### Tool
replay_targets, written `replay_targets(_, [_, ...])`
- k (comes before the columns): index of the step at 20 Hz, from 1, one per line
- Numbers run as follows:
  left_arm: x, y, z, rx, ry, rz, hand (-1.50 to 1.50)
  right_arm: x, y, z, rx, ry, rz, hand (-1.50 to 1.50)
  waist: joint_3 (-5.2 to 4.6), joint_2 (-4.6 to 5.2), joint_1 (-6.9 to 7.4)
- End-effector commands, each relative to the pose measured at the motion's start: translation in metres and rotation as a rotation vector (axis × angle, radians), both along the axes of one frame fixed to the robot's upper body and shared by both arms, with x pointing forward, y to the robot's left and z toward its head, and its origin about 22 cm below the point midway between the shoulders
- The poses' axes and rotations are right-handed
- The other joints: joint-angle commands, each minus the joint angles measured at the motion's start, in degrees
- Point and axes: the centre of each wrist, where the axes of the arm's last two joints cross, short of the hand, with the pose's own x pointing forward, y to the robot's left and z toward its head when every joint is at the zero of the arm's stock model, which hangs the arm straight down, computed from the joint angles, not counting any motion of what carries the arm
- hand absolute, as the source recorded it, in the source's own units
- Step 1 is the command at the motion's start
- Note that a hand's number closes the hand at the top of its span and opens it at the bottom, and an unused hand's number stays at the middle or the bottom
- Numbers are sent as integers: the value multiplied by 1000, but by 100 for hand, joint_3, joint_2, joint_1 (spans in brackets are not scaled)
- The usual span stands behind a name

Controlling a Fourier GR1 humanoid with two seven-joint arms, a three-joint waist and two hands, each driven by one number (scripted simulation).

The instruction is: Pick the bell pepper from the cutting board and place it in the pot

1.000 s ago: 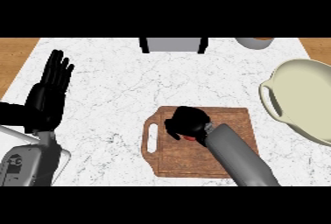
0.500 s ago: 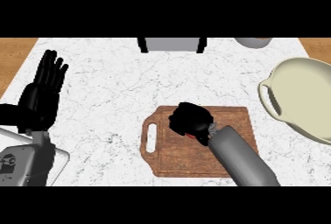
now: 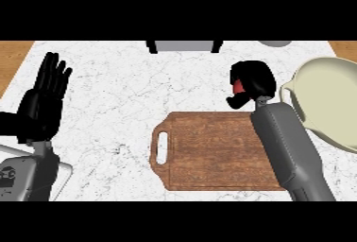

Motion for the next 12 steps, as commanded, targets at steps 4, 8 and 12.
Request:
replay_targets(4, [3, -11, 6, 7, -17, -49, 0, 32, -38, 73, 61, -238, -699, 150, -37, 52, 318])
replay_targets(8, [3, -18, 7, 11, -19, -82, 0, 42, -51, 113, 27, -431, -1004, 150, -35, 55, 519])
replay_targets(12, [12, -28, 22, 1, -37, -96, 0, 51, -48, 129, -63, -571, -1222, 150, -19, 48, 568])
